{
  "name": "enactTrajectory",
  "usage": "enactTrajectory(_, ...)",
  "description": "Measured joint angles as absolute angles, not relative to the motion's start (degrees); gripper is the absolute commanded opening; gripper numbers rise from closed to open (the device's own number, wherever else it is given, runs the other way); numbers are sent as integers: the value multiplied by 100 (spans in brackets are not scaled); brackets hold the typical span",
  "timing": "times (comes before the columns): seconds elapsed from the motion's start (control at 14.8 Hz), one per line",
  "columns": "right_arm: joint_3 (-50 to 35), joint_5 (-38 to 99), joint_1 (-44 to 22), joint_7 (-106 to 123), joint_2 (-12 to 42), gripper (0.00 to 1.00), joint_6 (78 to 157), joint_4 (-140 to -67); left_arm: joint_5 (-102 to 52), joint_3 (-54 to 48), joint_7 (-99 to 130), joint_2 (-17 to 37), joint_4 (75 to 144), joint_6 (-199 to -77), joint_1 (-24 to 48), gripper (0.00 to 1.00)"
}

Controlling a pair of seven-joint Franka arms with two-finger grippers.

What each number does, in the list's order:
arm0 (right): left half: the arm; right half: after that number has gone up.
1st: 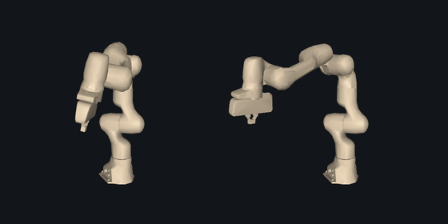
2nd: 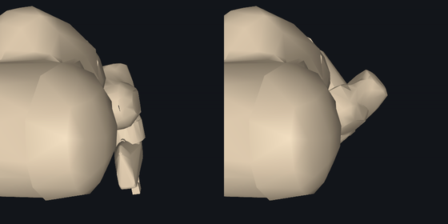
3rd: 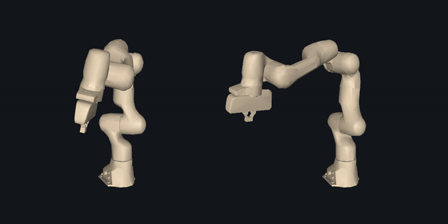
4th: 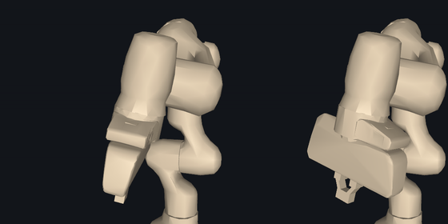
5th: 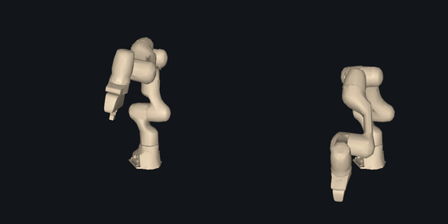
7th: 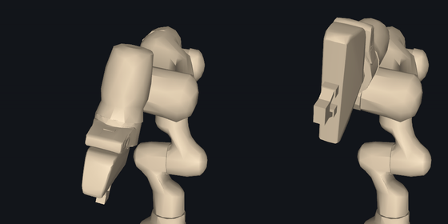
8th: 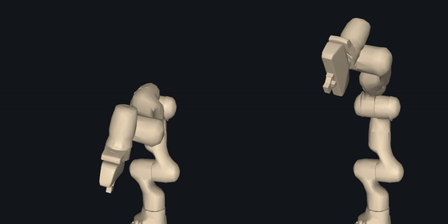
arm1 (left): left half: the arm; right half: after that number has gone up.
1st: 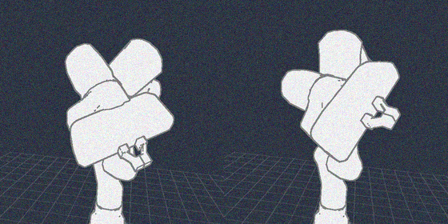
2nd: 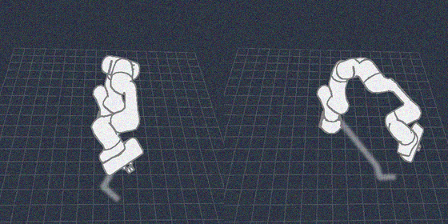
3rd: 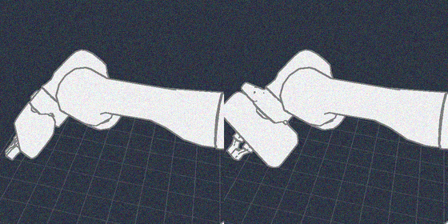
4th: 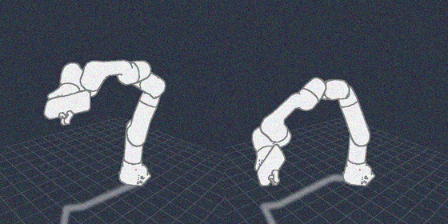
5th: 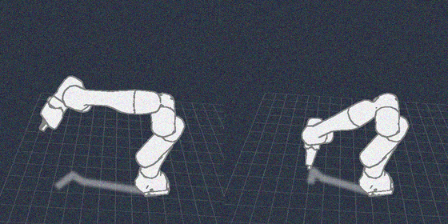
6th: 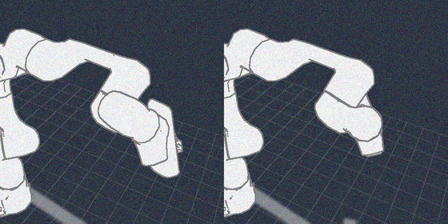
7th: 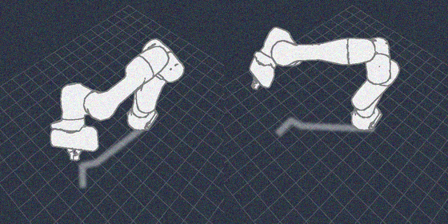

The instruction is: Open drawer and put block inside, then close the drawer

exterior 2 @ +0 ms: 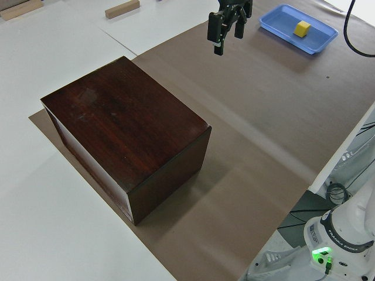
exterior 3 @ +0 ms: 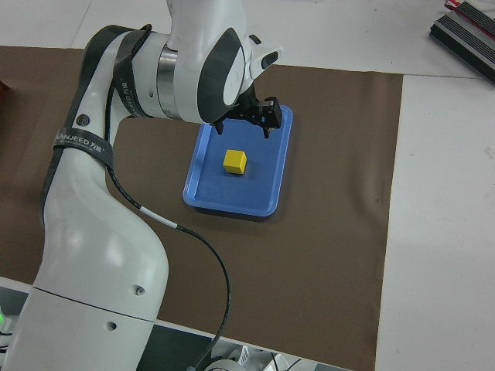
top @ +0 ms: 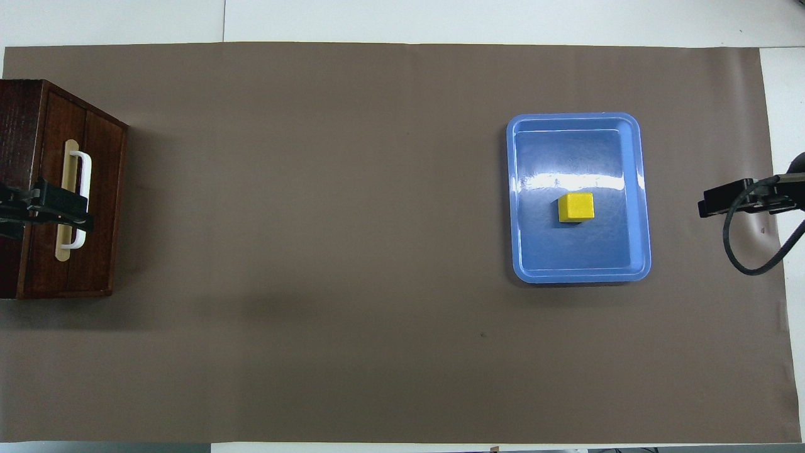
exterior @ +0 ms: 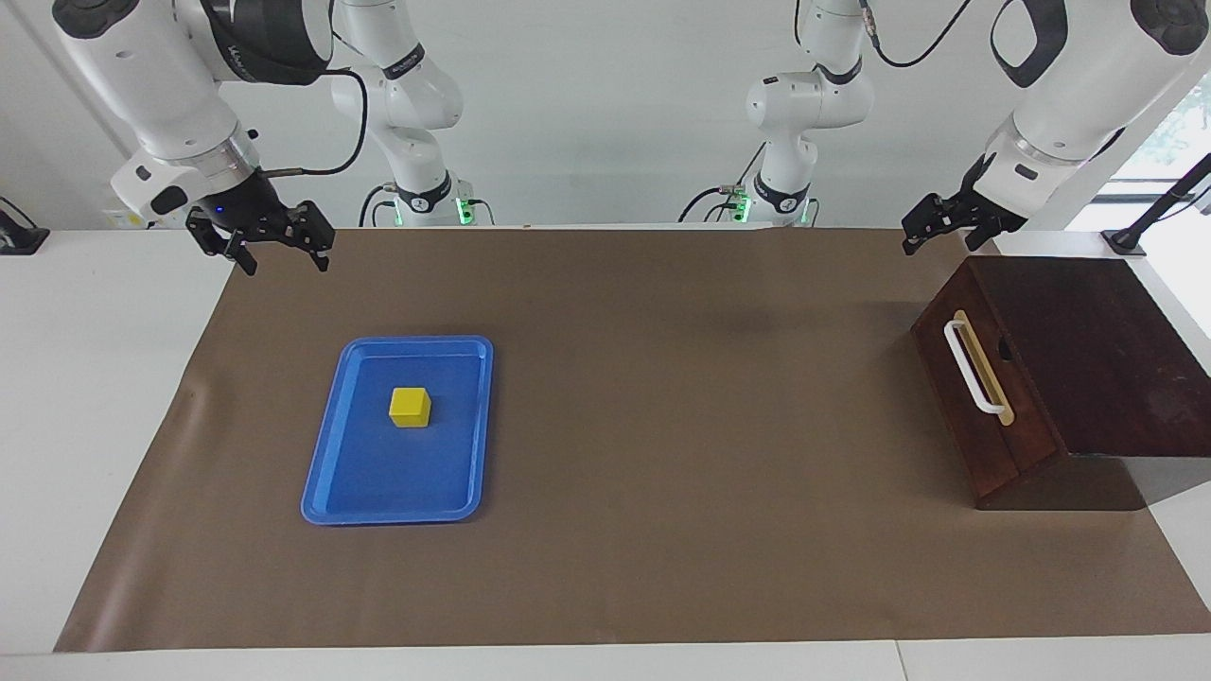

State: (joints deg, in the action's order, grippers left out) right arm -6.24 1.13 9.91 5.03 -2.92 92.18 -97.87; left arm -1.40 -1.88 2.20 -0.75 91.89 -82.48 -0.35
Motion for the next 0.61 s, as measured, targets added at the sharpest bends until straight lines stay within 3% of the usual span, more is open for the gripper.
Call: enactTrajectory(0.61, -574, 122, 1098, 358, -288, 100, 9441, -9785, -140, -182, 217, -80, 9189, -8584, -35, 100)
